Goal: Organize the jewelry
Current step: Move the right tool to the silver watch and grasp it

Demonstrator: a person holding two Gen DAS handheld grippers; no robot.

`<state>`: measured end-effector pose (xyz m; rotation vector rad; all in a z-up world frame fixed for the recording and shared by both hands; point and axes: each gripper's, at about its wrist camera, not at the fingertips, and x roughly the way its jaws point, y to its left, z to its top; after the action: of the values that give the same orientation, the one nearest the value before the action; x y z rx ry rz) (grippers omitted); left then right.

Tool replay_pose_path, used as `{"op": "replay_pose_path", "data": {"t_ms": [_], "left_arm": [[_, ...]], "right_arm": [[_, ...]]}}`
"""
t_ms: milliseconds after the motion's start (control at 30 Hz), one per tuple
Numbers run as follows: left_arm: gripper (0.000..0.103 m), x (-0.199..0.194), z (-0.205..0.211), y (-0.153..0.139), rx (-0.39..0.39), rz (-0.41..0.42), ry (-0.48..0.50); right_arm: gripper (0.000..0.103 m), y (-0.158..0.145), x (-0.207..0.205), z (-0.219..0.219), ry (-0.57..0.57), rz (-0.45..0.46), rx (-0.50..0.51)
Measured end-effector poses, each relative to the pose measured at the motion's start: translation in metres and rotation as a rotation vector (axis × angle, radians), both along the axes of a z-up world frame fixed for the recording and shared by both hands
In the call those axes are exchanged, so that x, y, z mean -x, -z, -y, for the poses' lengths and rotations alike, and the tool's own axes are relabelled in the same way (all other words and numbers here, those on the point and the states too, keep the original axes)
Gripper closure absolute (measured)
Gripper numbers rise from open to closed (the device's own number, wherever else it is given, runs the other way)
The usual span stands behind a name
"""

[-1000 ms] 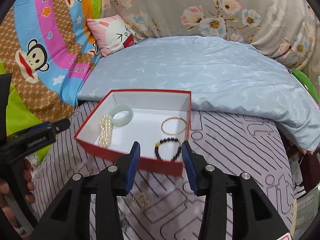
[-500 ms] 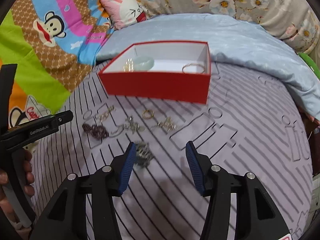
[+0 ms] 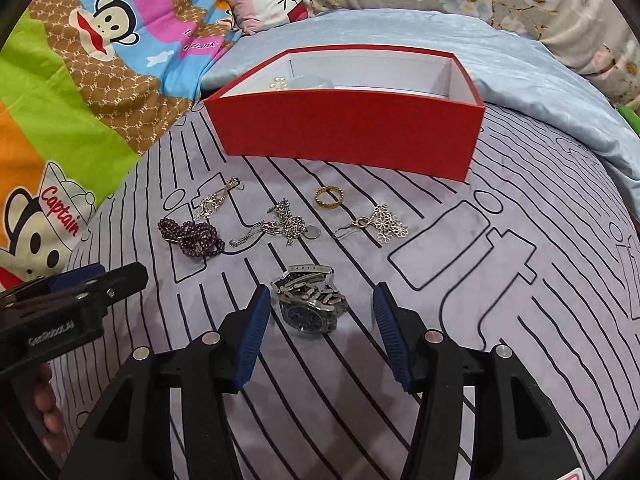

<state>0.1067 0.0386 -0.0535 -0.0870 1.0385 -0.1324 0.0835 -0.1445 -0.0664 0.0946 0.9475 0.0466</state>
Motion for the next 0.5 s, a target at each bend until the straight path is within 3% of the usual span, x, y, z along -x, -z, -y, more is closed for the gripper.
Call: {"op": "replay_pose_path", "data": {"t_ms": [167,333,500], "left_arm": [[0.037,0.000,0.001,0.004,0.002,-0.004,0.005],[0.037,0.000,0.000,0.005,0.009,-0.009,0.005],[0.037,-0.001,0.001,0.005,0.015,-0.010,0.004]], "right_arm": [[0.052,0.004,-0.004,0.000,0.008,-0.006,-0.008],[0.076,0.005,0.000,0.000,-0.003,-0.017,-0.017],[0.077,0.004,0.008,0.005,0.005,-0.024,-0.042]]}}
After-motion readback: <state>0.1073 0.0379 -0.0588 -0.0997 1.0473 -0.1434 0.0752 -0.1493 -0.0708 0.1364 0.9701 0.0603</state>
